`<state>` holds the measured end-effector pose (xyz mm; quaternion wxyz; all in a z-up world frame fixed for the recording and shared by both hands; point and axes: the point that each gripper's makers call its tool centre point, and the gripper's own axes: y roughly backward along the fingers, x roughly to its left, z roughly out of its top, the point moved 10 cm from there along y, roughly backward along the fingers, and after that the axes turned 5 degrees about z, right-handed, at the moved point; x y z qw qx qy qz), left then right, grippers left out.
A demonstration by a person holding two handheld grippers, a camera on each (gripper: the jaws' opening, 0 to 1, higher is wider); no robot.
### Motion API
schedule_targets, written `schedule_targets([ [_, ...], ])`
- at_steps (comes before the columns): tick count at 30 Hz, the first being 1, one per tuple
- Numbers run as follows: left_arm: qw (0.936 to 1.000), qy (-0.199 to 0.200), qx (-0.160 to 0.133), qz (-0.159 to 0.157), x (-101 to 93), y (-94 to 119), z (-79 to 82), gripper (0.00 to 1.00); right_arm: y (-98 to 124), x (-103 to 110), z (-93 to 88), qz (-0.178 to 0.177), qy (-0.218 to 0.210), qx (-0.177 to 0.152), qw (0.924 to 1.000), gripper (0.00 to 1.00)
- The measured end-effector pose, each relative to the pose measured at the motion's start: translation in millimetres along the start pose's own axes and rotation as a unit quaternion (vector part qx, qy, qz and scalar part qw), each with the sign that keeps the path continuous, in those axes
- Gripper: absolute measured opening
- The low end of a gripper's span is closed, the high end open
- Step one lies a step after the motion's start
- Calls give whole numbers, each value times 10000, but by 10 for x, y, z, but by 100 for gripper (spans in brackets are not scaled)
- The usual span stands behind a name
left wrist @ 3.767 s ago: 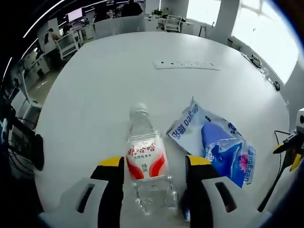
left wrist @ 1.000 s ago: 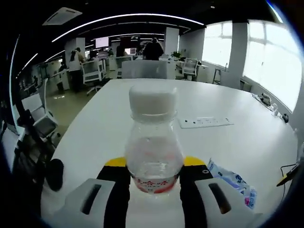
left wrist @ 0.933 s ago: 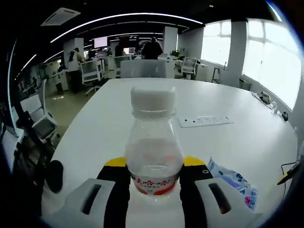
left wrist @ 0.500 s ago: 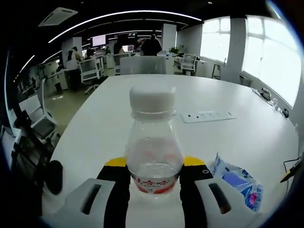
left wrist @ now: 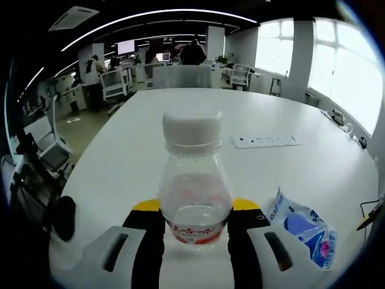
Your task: Arrange the tabletop items into an orderly group along one side of the table until the central work area is clear of visible clutter.
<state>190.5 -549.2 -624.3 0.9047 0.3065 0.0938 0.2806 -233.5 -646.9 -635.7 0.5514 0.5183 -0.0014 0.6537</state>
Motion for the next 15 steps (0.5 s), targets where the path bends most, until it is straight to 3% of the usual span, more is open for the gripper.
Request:
schedule_targets([
  [15,9999,-64,-130,31,-58,84,-50,41,-20,-22,-11,13,-44,3,10000,68],
])
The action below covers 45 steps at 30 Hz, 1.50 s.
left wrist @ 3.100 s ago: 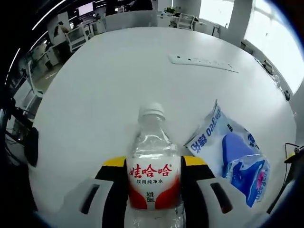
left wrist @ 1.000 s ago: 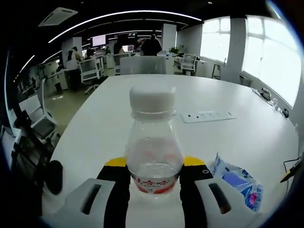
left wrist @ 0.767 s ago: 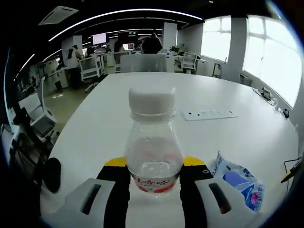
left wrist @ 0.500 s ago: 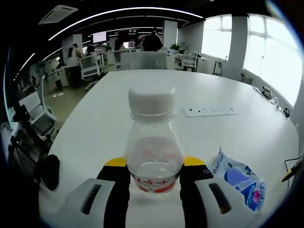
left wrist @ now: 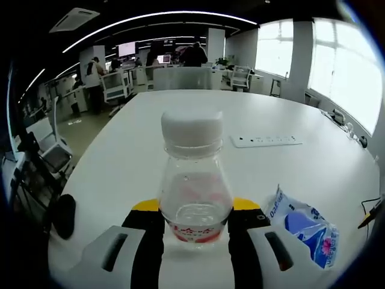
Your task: Arrange the tabletop items into an orderly group along one side of the table until the central work area is clear of visible clutter.
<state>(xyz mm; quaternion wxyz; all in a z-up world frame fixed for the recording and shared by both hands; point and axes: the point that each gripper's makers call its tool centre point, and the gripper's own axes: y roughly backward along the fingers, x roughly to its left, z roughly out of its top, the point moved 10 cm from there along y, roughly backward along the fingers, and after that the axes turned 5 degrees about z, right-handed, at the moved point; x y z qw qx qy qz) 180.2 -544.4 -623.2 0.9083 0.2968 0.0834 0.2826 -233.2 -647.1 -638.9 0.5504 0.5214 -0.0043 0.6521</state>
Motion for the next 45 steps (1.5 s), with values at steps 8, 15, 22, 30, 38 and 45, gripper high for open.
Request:
schedule_targets([
  [8,9999,-123,-12,-9,-36,57,-105,41,25,-28,-10,-31,-15,-20,10000,68],
  [15,10000,-78,1,8,-12,33,-96,41,30,-16,-11,-19,21,-20,10000,68],
  [22,9999,133,-72,-18,2,58,-70,59,38,-28,-8,-37,28,-53,10000,68],
  [30,9997,199,-131,32,25,210,-83,68,34,5,-17,9,85,-51,10000,68],
  [38,9995,228,-223,36,38,443,-118,70,28,52,-50,61,177,-23,9998,68],
  [45,9991,305,-282,-33,-45,713,-219,73,40,90,-67,121,276,-61,9995,68],
])
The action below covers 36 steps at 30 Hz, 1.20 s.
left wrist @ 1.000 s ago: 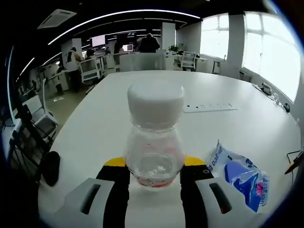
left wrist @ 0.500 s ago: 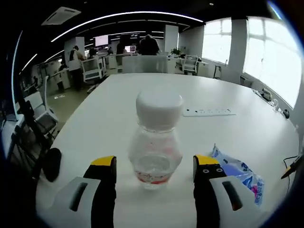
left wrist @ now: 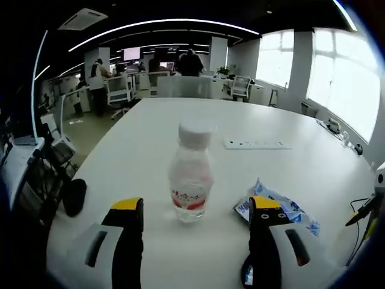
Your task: Arrange the tabletop items into an orderly group along one side of the table until the central work area is clear of visible clutter.
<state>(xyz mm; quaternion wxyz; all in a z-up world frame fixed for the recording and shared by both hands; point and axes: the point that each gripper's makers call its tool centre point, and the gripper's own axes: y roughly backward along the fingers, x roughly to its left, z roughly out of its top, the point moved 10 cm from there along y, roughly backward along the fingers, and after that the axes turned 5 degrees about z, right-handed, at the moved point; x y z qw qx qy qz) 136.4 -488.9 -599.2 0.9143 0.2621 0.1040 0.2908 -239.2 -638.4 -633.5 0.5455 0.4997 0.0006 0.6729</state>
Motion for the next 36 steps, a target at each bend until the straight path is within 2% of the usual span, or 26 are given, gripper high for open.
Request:
schedule_targets([
  [6,9999,90,90,-37,-161,252,-193,74,29,7,-33,15,23,-31,10000,68],
  [12,9963,848,47,142,-371,543,-387,79,51,-1,-31,6,26,-90,10000,68],
  [16,9941,1078,-24,107,-490,690,-475,78,50,-7,-32,10,55,-91,9999,67],
  [21,9958,903,52,129,-578,800,-538,80,29,10,-53,62,123,-13,9999,67],
  [25,9936,1113,-37,189,-567,867,-578,80,16,13,-58,91,177,41,9998,67],
  [30,9936,1103,40,256,-608,932,-693,80,31,-2,-39,75,167,-2,9998,66],
  [34,9931,1131,71,300,-688,992,-786,69,43,-21,-45,43,138,-11,9999,65],
  [36,9929,1138,55,333,-734,1021,-827,69,46,-21,-54,33,138,-2,9999,65],
])
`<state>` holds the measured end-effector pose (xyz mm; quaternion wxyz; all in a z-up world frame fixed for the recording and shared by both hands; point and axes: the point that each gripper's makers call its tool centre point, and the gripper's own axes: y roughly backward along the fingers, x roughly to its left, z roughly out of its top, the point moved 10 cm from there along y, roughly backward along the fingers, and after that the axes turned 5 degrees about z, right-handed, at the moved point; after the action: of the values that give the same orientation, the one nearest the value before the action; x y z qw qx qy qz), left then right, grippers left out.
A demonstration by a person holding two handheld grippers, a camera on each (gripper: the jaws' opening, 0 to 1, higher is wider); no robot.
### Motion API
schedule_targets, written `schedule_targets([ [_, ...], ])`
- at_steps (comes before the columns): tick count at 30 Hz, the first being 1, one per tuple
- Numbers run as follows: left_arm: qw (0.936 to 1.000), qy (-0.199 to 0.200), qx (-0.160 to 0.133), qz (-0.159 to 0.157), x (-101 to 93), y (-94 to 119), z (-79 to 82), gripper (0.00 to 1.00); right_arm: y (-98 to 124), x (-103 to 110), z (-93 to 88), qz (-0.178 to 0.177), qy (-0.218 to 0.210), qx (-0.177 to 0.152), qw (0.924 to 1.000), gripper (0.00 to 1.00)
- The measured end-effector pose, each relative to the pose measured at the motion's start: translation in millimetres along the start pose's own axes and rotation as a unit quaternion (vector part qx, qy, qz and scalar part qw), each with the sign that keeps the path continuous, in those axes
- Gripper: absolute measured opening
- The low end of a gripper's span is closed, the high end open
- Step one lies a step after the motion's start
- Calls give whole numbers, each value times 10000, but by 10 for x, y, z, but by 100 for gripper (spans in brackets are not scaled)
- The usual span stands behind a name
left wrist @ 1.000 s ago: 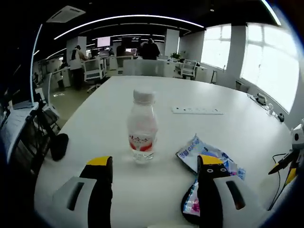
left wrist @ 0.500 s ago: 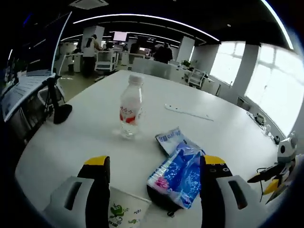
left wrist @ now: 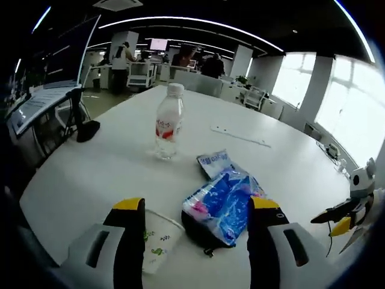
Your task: Arrange the tabletop items into an orderly group along one side of the table until the central work area is clear of visible clutter.
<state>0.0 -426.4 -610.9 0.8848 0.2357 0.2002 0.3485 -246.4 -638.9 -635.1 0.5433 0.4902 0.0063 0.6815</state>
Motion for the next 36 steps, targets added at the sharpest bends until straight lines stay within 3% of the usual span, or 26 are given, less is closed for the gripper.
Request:
schedule_targets([
  [5,9999,19,91,-75,-61,25,-110,68,2,2,-16,-7,-20,26,10000,65],
  [10,9998,-201,93,12,-183,110,-232,58,-12,6,11,-21,-20,45,10000,64],
  [14,9997,-135,204,-40,-271,128,-351,57,-47,1,65,-52,210,218,9995,63],
  [18,9994,-128,311,-86,-331,133,-425,55,-80,-23,247,-157,648,334,9972,61],
  [21,9993,-54,352,-93,-359,114,-453,53,-124,-1,484,-170,893,320,9953,58],
  [27,9991,222,362,-78,-396,71,-507,48,-276,-31,853,-187,1024,174,9944,46],
  [31,9989,275,379,-56,-393,55,-546,45,-387,-56,983,-73,1065,175,9941,28],
  [36,9982,388,461,-2,-355,22,-557,43,-568,-51,1122,-81,1387,281,9899,28],
])
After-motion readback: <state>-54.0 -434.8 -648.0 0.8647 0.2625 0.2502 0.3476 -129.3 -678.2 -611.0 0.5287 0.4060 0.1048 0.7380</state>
